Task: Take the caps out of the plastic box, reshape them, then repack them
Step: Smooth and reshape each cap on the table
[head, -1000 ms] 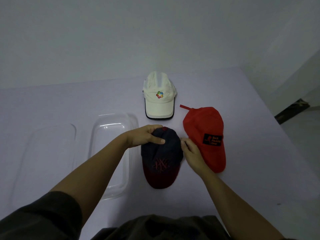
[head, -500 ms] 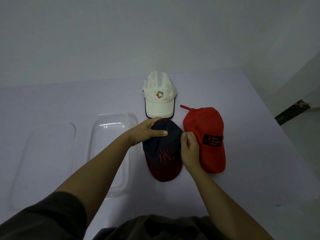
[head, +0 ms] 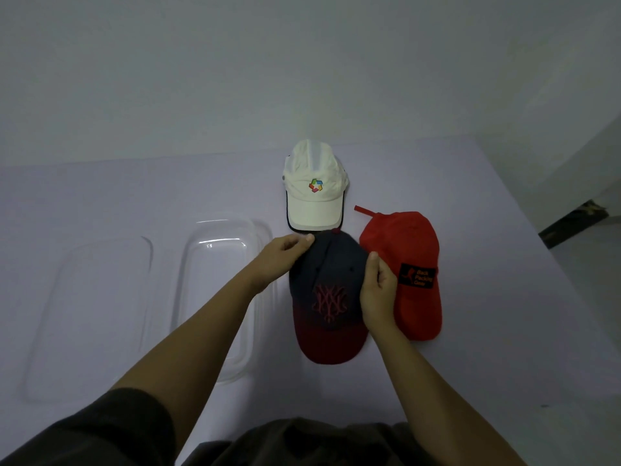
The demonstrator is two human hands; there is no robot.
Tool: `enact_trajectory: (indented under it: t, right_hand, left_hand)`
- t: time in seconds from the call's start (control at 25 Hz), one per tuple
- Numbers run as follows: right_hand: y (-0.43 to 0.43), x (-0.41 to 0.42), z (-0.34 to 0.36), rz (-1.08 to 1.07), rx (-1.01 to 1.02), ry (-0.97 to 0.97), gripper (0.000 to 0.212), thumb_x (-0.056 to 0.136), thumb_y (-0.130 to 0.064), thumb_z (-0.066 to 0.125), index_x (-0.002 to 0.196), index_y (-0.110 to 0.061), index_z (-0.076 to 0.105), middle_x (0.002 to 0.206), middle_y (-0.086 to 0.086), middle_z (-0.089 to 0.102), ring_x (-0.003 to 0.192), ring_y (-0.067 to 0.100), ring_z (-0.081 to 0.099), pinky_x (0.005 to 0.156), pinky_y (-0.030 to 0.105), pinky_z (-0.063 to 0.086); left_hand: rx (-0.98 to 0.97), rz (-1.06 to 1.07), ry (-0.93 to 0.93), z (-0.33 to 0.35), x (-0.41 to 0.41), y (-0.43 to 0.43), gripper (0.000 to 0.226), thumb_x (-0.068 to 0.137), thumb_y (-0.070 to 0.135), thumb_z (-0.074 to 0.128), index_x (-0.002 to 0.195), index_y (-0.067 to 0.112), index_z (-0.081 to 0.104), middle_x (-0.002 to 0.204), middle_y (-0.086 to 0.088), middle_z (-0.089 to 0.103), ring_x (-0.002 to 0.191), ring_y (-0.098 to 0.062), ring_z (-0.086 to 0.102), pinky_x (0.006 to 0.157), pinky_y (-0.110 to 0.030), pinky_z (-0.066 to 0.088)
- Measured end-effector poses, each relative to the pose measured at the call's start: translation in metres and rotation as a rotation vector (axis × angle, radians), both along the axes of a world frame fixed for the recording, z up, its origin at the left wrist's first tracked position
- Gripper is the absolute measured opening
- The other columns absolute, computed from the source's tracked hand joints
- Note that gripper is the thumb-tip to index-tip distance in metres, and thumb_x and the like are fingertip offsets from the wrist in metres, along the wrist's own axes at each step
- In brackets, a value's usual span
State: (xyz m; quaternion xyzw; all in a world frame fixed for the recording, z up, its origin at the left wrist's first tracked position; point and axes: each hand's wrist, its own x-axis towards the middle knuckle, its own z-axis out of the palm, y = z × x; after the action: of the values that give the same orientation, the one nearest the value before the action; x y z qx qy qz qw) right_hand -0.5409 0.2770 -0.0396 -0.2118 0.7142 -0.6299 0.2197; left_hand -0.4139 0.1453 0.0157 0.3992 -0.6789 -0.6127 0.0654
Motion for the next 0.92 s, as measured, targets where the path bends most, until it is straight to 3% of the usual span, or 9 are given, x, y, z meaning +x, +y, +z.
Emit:
enact_trajectory:
  t: [0.12, 0.2, 0.32, 0.44, 0.6, 0.68, 0.76, 0.84, 0.92]
  right_hand:
    - [-0.003, -0.001, -0.001, -0.035, -0.009, -0.048, 0.043, 0.101, -0.029, 0.037, 0.061, -0.013, 0.04, 0.06, 0.007, 0.038, 0.059, 0.019, 0.038, 0.054, 0.029, 0.033]
    - [-0.005, 0.0, -0.006, -0.025, 0.019, -0.033, 0.042, 0.1, -0.03, 0.037, 0.062, -0.012, 0.04, 0.061, 0.007, 0.038, 0.059, 0.019, 0.037, 0.054, 0.03, 0.032]
    - [-0.004, -0.005, -0.016, 0.039, 0.129, 0.028, 0.041, 0.1, -0.031, 0.037, 0.064, -0.012, 0.043, 0.061, 0.003, 0.043, 0.059, 0.014, 0.041, 0.056, 0.032, 0.035]
    - [-0.001, -0.013, -0.022, 0.182, 0.363, 0.143, 0.042, 0.1, -0.034, 0.036, 0.062, -0.017, 0.044, 0.059, -0.001, 0.048, 0.056, 0.013, 0.045, 0.054, 0.03, 0.033]
    - [-0.003, -0.019, -0.028, 0.341, 0.673, 0.298, 0.041, 0.099, -0.039, 0.035, 0.07, -0.013, 0.047, 0.068, 0.002, 0.052, 0.065, 0.021, 0.052, 0.057, 0.03, 0.035]
    - [-0.005, -0.019, -0.027, 0.348, 0.643, 0.324, 0.04, 0.099, -0.035, 0.038, 0.065, -0.016, 0.042, 0.065, -0.001, 0.048, 0.061, 0.017, 0.048, 0.059, 0.03, 0.035]
    - [-0.006, -0.022, -0.024, 0.39, 0.545, 0.251, 0.033, 0.099, -0.027, 0.042, 0.069, -0.015, 0.048, 0.072, -0.002, 0.05, 0.066, 0.011, 0.048, 0.063, 0.03, 0.037]
    - [-0.005, -0.028, -0.02, 0.519, 0.454, 0.065, 0.019, 0.097, -0.024, 0.048, 0.1, -0.011, 0.061, 0.099, 0.0, 0.061, 0.092, 0.011, 0.057, 0.08, 0.027, 0.047]
    - [-0.003, -0.039, -0.015, 0.645, 0.439, 0.012, 0.029, 0.095, -0.022, 0.052, 0.121, -0.011, 0.058, 0.118, 0.002, 0.062, 0.109, 0.013, 0.057, 0.095, 0.031, 0.048]
  left_hand:
    - [0.169, 0.083, -0.121, -0.011, 0.002, 0.009, 0.058, 0.085, 0.068, 0.037, 0.114, 0.02, 0.052, 0.107, 0.003, 0.052, 0.102, -0.019, 0.048, 0.086, -0.044, 0.041]
    - [0.207, 0.121, -0.065, -0.017, 0.001, 0.016, 0.053, 0.084, 0.067, 0.039, 0.097, 0.016, 0.048, 0.093, -0.003, 0.051, 0.088, -0.021, 0.049, 0.078, -0.042, 0.044]
    - [0.003, 0.137, -0.101, -0.024, -0.001, 0.019, 0.047, 0.087, 0.063, 0.039, 0.084, 0.016, 0.04, 0.074, 0.0, 0.044, 0.067, -0.014, 0.041, 0.063, -0.027, 0.037]
    - [-0.224, 0.003, -0.299, -0.032, 0.0, 0.014, 0.047, 0.092, 0.057, 0.034, 0.085, 0.012, 0.047, 0.075, 0.001, 0.051, 0.07, -0.015, 0.047, 0.059, -0.024, 0.036]
    - [-0.336, -0.143, -0.508, -0.044, 0.002, 0.008, 0.05, 0.095, 0.052, 0.031, 0.064, 0.014, 0.041, 0.065, -0.001, 0.047, 0.071, -0.021, 0.049, 0.059, -0.027, 0.035]
    - [-0.33, -0.142, -0.513, -0.046, 0.002, 0.006, 0.046, 0.096, 0.049, 0.034, 0.073, 0.012, 0.048, 0.073, -0.003, 0.052, 0.078, -0.023, 0.052, 0.065, -0.028, 0.038]
    - [-0.204, -0.103, -0.416, -0.042, 0.003, 0.004, 0.032, 0.096, 0.039, 0.041, 0.099, 0.011, 0.056, 0.094, -0.004, 0.059, 0.092, -0.022, 0.057, 0.078, -0.031, 0.044]
    - [-0.017, -0.065, -0.271, -0.033, 0.004, 0.0, 0.027, 0.094, 0.022, 0.045, 0.118, 0.013, 0.054, 0.113, -0.007, 0.061, 0.103, -0.022, 0.058, 0.091, -0.035, 0.048]
    - [-0.012, -0.134, -0.24, -0.025, 0.007, -0.006, 0.032, 0.094, 0.01, 0.042, 0.124, 0.011, 0.054, 0.12, -0.011, 0.06, 0.107, -0.023, 0.058, 0.096, -0.035, 0.047]
